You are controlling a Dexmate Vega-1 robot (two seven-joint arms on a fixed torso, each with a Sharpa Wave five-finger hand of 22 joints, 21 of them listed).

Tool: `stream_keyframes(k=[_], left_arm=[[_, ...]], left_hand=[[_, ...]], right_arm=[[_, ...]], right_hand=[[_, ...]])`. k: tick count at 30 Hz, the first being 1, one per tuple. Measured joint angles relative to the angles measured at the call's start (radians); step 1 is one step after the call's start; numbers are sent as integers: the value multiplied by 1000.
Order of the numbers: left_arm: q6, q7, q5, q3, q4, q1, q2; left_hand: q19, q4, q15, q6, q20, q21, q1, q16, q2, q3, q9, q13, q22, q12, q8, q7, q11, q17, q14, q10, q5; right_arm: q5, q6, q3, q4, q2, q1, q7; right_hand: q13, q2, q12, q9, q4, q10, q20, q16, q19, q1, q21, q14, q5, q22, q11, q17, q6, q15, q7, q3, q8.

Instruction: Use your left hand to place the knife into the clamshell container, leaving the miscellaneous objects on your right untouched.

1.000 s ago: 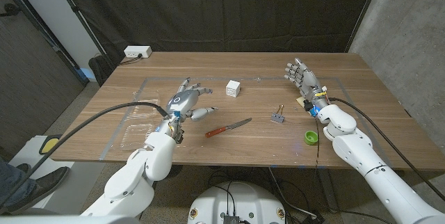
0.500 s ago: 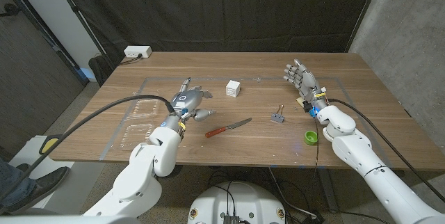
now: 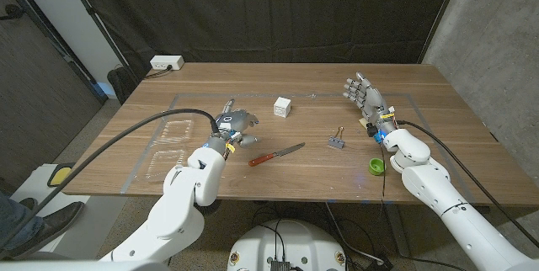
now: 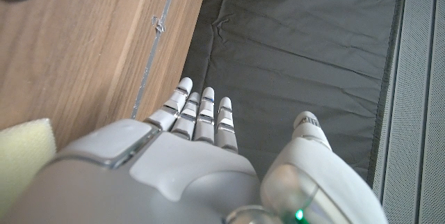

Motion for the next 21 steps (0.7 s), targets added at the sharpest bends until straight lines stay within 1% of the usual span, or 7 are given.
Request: stream_keyframes(k=[2, 4, 5, 15, 17, 19, 21], left_arm=[[1, -7, 4, 7, 4, -5, -5], [1, -7, 4, 12, 7, -8, -8], [3, -34, 25, 15, 9, -10, -11], [-2, -98, 47, 32, 28, -31, -25], [-6, -112, 47, 33, 30, -36, -26], [-11, -125, 47, 33, 30, -36, -26], [-16, -143, 47, 33, 30, -36, -26]], left_hand=[[0, 0, 0, -1, 0, 0, 9, 0, -9, 0, 0, 4, 0, 0, 0, 1, 0, 0, 0, 0, 0], [0, -2, 0, -1, 0, 0, 17, 0, -1, 2, 0, 5, 0, 0, 0, 1, -2, 0, 0, 2, -4], [0, -3, 0, -2, 0, 4, 17, 0, -1, 3, 0, 5, 0, 0, 0, 1, -3, 0, 0, 1, -4], [0, -4, -18, 1, 0, 13, 26, 0, 8, 13, 0, 9, 0, 0, 0, 3, -7, 0, 18, -1, -15], [0, -4, -23, 10, 0, 15, 26, 2, 8, 13, 0, 13, 0, 0, 0, -3, -7, 0, 23, 0, -18], [0, -4, -25, 29, 0, 15, 26, 7, 8, 12, 1, 14, 0, 0, 2, -9, -15, 0, 33, 24, -22], [0, 0, -29, 41, 0, 15, 26, 7, 8, 8, 5, 14, 0, 0, 8, -11, -17, 0, 40, 34, -22]], right_arm=[[0, 0, 0, -1, 0, -1, -2], [0, 0, 0, -1, 0, -1, -3], [0, 0, 0, -3, 0, -6, -3], [0, -2, 0, -5, 1, -11, -6], [0, -2, 0, -5, 1, -11, -6], [0, -2, -1, -5, 1, -11, -6], [0, -2, -1, -5, 1, -11, -6]], right_hand=[[0, 0, 0, 0, -4, 0, 0, 0, 0, 0, 0, 0, 0, 0, 0, 0, 0, 0, 0, -4, 0], [0, 0, 0, 0, -4, 0, 0, 0, 0, 0, 0, 0, 0, 0, 0, 0, 0, 0, 0, -4, 0], [0, 0, 0, 0, -4, 0, 0, 0, 0, 0, 0, 0, 0, 0, 0, 0, 0, 0, 0, -4, 0], [0, 0, 0, 0, -4, 0, 0, 0, 0, 0, -7, 0, 0, 0, 0, 0, 0, 0, 0, -4, 0], [0, 0, 0, 0, -4, 0, 0, 0, 0, 0, -7, 0, 0, 0, 0, 0, -4, 0, -4, -4, 0], [0, 0, 0, 0, -4, 0, 4, 0, 4, 0, -7, 0, 0, 0, 0, 0, -6, 0, -6, -4, 0], [0, 0, 0, 0, -4, 0, 6, 0, 6, 0, -7, 0, 0, 0, 0, 0, -6, 0, -6, -4, 0]])
